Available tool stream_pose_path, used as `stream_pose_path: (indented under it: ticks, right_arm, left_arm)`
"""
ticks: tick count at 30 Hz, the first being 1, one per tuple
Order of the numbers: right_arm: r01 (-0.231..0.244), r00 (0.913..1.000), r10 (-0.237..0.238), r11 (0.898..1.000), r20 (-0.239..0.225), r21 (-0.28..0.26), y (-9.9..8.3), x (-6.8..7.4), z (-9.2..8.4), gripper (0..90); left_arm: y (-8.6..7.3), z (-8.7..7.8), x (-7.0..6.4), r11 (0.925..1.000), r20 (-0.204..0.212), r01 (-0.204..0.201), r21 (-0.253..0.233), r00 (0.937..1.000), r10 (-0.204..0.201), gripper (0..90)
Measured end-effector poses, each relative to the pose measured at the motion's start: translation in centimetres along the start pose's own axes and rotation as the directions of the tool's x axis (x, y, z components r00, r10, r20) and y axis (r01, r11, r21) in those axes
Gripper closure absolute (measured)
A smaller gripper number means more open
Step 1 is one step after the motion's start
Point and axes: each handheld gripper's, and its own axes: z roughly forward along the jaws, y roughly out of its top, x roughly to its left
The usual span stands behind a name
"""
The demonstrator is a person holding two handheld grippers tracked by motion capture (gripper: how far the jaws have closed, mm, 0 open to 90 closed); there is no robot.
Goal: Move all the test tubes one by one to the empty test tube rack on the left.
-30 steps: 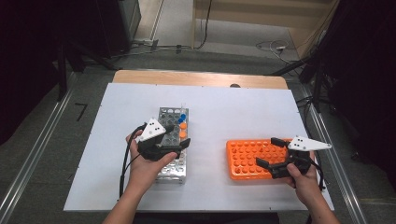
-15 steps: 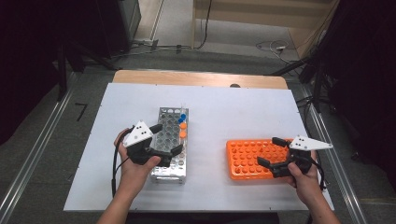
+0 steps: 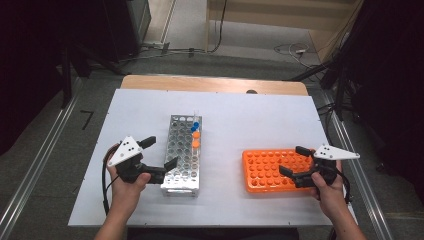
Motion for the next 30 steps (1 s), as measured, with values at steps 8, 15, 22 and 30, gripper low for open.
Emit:
stream_pose_path:
  ticks: [8, 15, 22, 30]
  right_arm:
    - [-0.018, 0.9994, 0.018, 1.0, 0.03, -0.004, -0.5, -1.2, -0.3, 0.0]
    - [-0.035, 0.9982, 0.035, 0.999, 0.048, -0.013, -0.9, -2.2, -0.7, 0.0]
    - [-0.046, 0.9961, 0.048, 0.999, 0.073, -0.026, -1.2, -3.2, -1.3, 0.0]
    - [-0.064, 0.9936, 0.068, 0.997, 0.09, -0.043, -1.7, -4.4, -1.9, 0.0]
  left_arm:
    - [-1.0, -2.0, 1.2, 0.9999, -0.028, 0.009, -0.008, 0.9996, -0.009, 0.0]
    - [-1.4, -3.5, 2.8, 0.9991, -0.067, 0.032, -0.03, 0.9972, -0.034, 0.0]
    - [-1.8, -4.5, 4.1, 0.9984, -0.092, 0.037, -0.042, 0.9949, -0.04, 0.0]
    - [-2.5, -4.9, 5.0, 0.9989, -0.106, 0.027, -0.039, 0.9939, -0.031, 0.0]
